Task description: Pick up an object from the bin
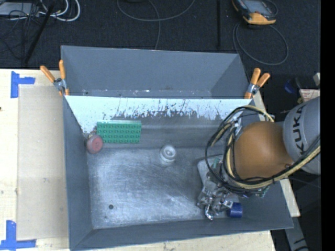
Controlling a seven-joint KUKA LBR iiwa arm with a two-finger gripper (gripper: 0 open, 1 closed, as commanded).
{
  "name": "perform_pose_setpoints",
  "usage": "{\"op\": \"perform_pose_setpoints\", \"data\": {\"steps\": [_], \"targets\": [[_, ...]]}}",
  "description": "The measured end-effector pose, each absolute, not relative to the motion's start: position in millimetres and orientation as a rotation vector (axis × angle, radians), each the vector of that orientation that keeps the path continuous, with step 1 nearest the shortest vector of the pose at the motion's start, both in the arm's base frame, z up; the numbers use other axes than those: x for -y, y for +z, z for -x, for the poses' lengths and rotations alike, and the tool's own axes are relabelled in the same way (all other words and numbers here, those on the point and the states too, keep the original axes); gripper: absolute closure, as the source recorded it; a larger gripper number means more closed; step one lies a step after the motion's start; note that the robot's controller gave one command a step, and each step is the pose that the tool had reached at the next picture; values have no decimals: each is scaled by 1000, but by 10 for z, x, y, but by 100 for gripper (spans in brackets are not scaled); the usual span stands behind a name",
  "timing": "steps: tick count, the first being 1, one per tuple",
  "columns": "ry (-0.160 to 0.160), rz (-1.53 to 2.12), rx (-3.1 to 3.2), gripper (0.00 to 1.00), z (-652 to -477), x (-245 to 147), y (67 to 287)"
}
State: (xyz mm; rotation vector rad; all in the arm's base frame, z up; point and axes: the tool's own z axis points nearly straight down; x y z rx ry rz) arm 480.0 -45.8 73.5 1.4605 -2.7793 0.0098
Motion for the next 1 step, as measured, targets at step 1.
{"op": "perform_pose_setpoints", "data": {"steps": [1], "targets": [[0, -2132, 2312, 100, -4999, 600, 2257]]}}
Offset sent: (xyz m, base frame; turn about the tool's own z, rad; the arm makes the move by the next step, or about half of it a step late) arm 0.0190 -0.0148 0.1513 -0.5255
